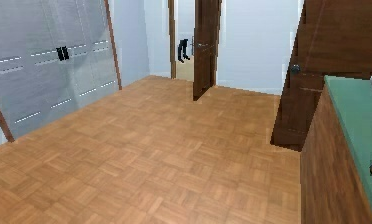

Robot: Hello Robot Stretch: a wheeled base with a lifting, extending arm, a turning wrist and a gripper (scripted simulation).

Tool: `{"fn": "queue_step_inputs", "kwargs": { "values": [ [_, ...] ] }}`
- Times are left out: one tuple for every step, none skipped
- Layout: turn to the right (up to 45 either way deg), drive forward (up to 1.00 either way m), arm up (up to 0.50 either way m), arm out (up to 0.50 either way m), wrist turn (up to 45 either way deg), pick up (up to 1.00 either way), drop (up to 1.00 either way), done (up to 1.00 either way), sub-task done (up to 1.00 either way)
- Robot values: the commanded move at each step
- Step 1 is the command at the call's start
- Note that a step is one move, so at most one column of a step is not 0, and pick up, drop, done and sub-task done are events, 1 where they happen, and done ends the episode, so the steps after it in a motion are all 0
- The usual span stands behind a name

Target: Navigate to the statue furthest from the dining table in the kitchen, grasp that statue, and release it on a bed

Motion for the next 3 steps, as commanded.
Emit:
{"fn": "queue_step_inputs", "kwargs": {
  "values": [
    [0.0,0.00,0.00,0.00,-45.0,0.00,0.00,0.00,0.00],
    [0.0,0.00,0.00,0.00,0.0,1.00,0.00,0.00,0.00],
    [0.0,0.00,0.00,0.00,-33.0,0.00,0.00,0.00,0.00]
  ]
}}
